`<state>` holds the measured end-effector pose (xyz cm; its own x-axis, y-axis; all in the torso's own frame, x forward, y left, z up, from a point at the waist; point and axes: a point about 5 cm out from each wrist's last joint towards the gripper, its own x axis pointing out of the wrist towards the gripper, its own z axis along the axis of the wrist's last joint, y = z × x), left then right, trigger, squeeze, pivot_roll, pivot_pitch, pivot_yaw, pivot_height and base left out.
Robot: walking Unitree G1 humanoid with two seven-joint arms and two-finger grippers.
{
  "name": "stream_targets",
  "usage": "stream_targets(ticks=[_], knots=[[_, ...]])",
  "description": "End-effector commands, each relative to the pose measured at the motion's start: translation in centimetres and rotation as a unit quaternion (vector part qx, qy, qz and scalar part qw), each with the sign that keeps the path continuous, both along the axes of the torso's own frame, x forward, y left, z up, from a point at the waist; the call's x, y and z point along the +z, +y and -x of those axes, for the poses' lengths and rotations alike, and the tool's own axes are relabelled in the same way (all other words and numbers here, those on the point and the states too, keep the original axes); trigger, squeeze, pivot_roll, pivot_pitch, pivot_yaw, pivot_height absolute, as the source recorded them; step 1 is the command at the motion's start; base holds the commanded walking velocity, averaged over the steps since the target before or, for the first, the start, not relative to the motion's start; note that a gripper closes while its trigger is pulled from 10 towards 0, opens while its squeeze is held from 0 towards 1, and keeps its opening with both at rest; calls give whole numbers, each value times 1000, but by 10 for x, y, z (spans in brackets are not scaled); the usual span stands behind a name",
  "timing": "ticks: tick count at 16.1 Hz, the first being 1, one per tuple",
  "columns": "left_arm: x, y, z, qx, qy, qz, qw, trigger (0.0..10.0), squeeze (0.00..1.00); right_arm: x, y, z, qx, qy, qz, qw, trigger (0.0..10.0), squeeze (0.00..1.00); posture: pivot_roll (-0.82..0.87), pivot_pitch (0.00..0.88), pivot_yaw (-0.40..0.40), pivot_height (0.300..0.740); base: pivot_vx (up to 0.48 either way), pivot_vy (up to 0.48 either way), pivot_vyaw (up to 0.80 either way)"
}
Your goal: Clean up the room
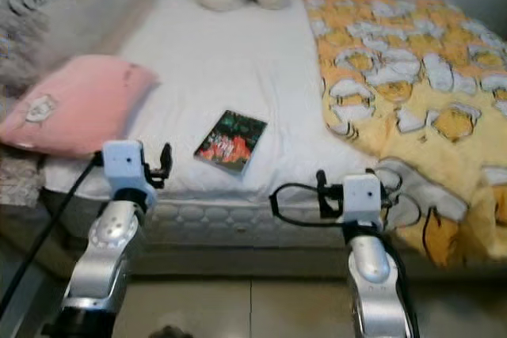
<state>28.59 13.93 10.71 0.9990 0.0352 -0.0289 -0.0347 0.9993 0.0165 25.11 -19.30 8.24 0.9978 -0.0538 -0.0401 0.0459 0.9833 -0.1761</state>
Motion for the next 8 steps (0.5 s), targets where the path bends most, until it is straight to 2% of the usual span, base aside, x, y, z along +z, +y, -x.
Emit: stream_targets(ticks=[1, 3, 4, 8], knots=[[1, 5, 4, -13, -8, 12, 1000, 10000, 0, 4, 7, -2, 15, -11, -9, 1000, 10000, 0, -130, 0, 20, 740, 0, 0, 0], [3, 3, 12, -39, -20, 14, 999, 10000, 0, 1, 8, 3, 17, -9, -9, 1000, 10000, 0, -127, 0, 28, 740, 381, 0, 0], [4, 2, 11, -39, -21, 16, 999, 10000, 0, -1, 8, 3, 16, -8, -10, 1000, 10000, 0, -126, 0, 35, 740, 465, 0, 0], [5, 13, 8, -12, -25, 11, 1000, 10000, 0, -4, 12, -3, 19, -3, -25, 1000, 10000, 0, -128, 0, 47, 740, 476, 0, 0]])
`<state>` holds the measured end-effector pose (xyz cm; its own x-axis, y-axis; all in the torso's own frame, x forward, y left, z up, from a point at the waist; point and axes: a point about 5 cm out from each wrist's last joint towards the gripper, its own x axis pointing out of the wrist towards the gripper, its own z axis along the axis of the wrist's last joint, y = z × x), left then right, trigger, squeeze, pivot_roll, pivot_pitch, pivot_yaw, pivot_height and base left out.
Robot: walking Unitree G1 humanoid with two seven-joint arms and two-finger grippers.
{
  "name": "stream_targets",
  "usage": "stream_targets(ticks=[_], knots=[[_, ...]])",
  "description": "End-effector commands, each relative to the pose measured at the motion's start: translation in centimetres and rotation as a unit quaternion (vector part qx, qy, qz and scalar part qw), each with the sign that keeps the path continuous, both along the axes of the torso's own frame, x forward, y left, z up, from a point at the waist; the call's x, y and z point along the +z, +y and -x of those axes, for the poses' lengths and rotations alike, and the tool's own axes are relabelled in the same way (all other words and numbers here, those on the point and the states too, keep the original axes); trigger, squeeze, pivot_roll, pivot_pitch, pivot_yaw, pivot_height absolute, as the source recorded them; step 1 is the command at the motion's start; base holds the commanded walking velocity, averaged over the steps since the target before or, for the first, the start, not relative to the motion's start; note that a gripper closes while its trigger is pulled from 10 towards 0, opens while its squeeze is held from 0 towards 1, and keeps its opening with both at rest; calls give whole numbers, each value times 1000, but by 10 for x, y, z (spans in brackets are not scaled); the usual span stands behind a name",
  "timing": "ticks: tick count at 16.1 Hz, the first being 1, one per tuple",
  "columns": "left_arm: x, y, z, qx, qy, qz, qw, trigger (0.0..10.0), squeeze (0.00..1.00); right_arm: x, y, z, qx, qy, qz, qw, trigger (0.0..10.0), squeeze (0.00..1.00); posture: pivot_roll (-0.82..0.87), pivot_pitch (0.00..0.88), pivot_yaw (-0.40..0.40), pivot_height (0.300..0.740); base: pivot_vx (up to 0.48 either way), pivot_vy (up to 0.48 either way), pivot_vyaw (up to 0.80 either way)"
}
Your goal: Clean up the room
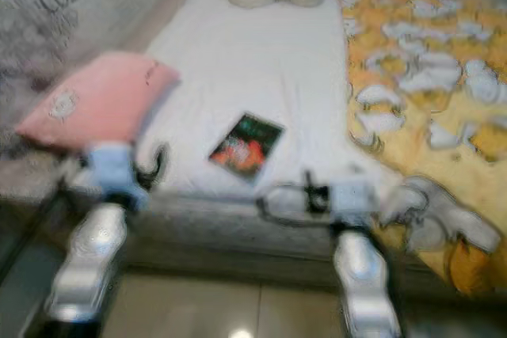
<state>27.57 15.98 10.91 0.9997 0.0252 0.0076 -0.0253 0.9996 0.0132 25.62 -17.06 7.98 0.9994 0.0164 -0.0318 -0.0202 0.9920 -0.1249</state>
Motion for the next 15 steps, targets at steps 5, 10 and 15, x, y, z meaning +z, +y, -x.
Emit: stream_targets(ticks=[5, 10, 15], knots=[[3, -9, 5, -38, -13, 16, 999, 10000, 0, -8, -14, 7, -14, 14, 1, 1000, 10000, 0, -122, 0, 56, 740, 470, 0, 0], [4, -2, 5, -17, -13, 31, 999, 10000, 0, -25, -2, -3, 5, 88, -102, 991, 10000, 0, -115, 0, 57, 740, 473, 0, 0], [3, 17, 5, 29, 9, -2, 1000, 10000, 0, -60, 43, -11, 63, 210, -230, 948, 10000, 0, -60, 0, 87, 740, 121, 318, 0]])
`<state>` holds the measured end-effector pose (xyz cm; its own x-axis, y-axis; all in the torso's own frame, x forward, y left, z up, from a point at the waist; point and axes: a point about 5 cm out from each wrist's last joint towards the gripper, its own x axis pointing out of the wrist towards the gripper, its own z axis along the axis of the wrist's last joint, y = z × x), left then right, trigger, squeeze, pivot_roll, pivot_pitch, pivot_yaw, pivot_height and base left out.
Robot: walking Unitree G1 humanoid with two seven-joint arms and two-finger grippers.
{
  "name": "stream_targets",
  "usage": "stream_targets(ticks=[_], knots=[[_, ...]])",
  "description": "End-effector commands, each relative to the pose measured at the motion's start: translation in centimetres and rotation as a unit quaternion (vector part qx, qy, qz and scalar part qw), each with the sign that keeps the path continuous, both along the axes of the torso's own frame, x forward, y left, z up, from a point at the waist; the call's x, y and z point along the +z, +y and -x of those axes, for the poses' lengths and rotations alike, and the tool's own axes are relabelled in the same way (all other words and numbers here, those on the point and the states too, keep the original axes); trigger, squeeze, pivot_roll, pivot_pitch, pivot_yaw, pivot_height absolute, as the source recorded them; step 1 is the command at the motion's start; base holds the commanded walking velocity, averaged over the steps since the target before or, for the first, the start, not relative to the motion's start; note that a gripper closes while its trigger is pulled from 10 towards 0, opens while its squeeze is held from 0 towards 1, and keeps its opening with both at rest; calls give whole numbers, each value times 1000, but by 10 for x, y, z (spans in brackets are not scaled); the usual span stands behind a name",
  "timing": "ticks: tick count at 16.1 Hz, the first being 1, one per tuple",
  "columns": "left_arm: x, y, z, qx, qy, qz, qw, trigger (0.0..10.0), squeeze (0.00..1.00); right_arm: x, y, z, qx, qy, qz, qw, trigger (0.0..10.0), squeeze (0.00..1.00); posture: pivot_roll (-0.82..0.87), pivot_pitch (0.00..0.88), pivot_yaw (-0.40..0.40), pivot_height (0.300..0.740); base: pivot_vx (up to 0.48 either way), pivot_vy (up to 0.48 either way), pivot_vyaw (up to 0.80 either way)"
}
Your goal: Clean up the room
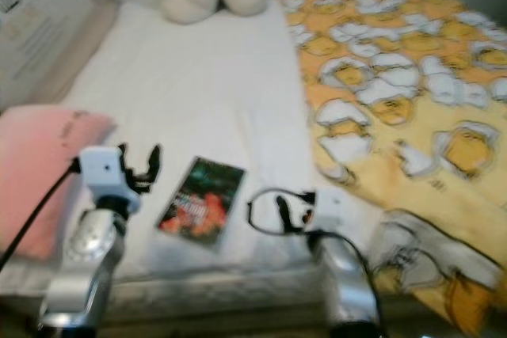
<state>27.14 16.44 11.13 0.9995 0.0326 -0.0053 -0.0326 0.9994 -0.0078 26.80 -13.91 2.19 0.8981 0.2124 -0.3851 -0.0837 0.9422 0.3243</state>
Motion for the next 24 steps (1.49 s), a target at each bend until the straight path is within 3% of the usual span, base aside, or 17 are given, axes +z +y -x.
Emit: stream_targets(ticks=[1, 4, 6, 8, 9, 10, 12, 14, 16, 17, 18, 21, 23, 24], knots=[[2, 14, 0, 30, 2, -11, 999, 10000, 0, -3, 13, -1, 9, 9, -28, 1000, 10000, 0, -60, 0, 87, 740, 0, 0, 0], [13, 20, 2, 13, -8, -37, 999, 10000, 0, 4, 41, -15, 50, -6, -43, 998, 10000, 0, -6, 31, 115, 740, 0, 0, 0], [16, 21, 6, 5, -7, -45, 999, 10000, 0, 0, 53, -13, 59, 1, -56, 997, 10000, 0, 11, 53, 123, 740, 0, 0, 0], [17, 20, 12, -7, -4, -50, 999, 10000, 0, -6, 57, -10, 42, -4, -39, 998, 10000, 0, 24, 83, 133, 740, 0, 0, 0], [18, 20, 14, -11, -3, -56, 998, 10000, 0, -4, 52, -12, 24, -36, 7, 999, 10000, 0, 28, 93, 136, 740, 0, 0, 0], [19, 21, 17, -13, -1, -68, 998, 10000, 0, 15, 41, -16, 6, -131, 109, 985, 10000, 0, 39, 104, 134, 740, 0, 0, 0], [19, 19, 21, -17, 1, -85, 996, 10000, 0, 32, 29, -14, -20, -192, 165, 967, 10000, 0, 41, 99, 127, 740, 0, 0, 0], [-9, 4, 60, -74, 83, -79, 991, 10000, 0, 70, -6, 32, -56, -266, 209, 939, 10000, 0, -4, 69, 85, 740, 0, 0, 0], [-21, 15, 88, -45, 87, -47, 994, 10000, 0, 75, -46, 77, -71, -234, 245, 938, 10000, 0, -71, 31, 11, 740, 0, 0, 0], [-21, 13, 98, -35, 68, -32, 997, 10000, 0, 76, -63, 93, -64, -224, 276, 932, 10000, 0, -99, 10, -14, 740, 0, 0, 0], [-19, 7, 96, -40, 52, -35, 997, 10000, 0, 73, -71, 98, -63, -213, 284, 933, 10000, 0, -108, 0, -29, 740, 0, 0, 0], [-11, -16, 52, -47, 17, -16, 999, 10000, 0, 67, -72, 85, -73, -194, 279, 938, 10000, 0, -123, 0, -42, 740, 0, -155, 0], [-8, -22, 40, -59, 4, -7, 998, 10000, 0, 64, -67, 74, -97, -180, 246, 948, 10000, 0, -138, 0, -20, 740, 0, -450, 0], [-11, -26, 39, -68, 5, -20, 997, 10000, 0, 53, -59, 69, -95, -149, 181, 967, 10000, 0, -150, 0, 1, 740, 266, -398, 0]])
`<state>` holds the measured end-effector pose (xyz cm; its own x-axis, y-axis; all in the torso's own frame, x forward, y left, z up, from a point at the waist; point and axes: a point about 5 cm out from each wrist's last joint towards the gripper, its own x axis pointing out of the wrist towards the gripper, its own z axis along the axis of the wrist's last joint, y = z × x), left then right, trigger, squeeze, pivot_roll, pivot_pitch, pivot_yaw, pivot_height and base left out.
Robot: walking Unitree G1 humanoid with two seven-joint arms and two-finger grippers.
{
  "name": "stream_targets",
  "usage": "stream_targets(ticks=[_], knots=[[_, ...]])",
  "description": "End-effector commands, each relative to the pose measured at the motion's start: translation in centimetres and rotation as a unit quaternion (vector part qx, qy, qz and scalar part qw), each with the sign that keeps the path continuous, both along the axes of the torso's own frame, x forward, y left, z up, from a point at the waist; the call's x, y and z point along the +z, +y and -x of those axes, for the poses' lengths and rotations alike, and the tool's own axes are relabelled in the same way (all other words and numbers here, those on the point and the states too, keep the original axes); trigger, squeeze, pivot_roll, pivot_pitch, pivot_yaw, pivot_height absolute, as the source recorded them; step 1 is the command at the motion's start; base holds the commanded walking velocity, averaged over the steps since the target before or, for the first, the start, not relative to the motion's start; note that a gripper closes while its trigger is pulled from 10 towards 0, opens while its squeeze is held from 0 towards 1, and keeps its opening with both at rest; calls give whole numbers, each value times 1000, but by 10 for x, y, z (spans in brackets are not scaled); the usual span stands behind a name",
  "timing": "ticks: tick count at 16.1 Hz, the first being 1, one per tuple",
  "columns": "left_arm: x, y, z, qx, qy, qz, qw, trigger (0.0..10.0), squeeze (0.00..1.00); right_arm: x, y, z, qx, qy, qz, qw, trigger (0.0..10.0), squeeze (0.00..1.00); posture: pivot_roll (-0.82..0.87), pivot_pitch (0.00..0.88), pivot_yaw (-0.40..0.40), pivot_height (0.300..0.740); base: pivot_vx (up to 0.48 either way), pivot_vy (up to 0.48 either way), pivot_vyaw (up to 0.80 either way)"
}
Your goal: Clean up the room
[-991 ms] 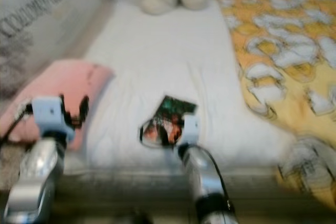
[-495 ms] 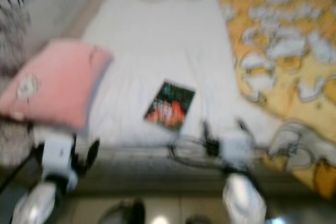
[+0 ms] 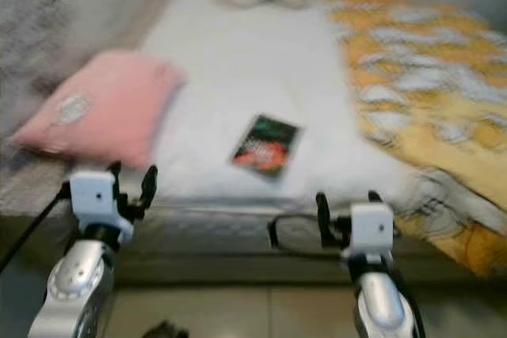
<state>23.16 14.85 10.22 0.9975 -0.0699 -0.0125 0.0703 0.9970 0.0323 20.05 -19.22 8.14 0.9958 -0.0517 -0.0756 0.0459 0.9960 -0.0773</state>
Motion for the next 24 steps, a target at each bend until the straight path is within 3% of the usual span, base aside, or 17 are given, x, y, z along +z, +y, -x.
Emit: stream_targets(ticks=[1, 4, 7, 10, 14, 20, 22, 23, 24], knots=[[-3, -9, -2, -6, 8, -6, 1000, 10000, 0, -11, -4, 1, -7, 29, -34, 999, 10000, 0, -152, 0, 6, 740, 0, 0, 0], [0, -7, -7, -12, 2, 7, 1000, 10000, 0, -19, -9, 8, -15, 48, -32, 998, 10000, 0, -149, 0, 12, 740, 0, 0, 0], [3, -2, -9, 8, -2, 4, 1000, 10000, 0, -22, -8, 5, -6, 47, -23, 999, 10000, 0, -138, 0, 22, 740, 480, 0, 0], [8, 6, -20, 48, 1, 42, 998, 10000, 0, -25, -8, -3, 1, 50, -24, 998, 10000, 0, -131, 0, 17, 740, 480, 0, 0], [5, 4, -19, 41, -1, 29, 999, 10000, 0, -19, -9, -17, 19, 33, -16, 999, 10000, 0, -130, 0, 9, 740, 480, 0, 0], [1, 0, -22, 40, 4, 27, 999, 10000, 0, -9, 4, -34, 54, 13, -14, 998, 10000, 0, -121, 0, 1, 740, 480, 0, 0], [-10, -1, -34, 30, 49, 17, 998, 10000, 0, -8, 3, -32, 55, 13, -11, 998, 10000, 0, -120, 0, 2, 740, 0, 0, 0], [-34, 0, -48, 11, 137, 34, 990, 10000, 0, -10, 3, -29, 53, 17, -6, 998, 10000, 0, -125, 0, -4, 740, 0, 0, 0], [-45, -1, -53, -5, 171, 33, 985, 10000, 0, -11, 4, -28, 54, 20, -5, 998, 10000, 0, -134, 0, -8, 740, 0, 0, 0]])
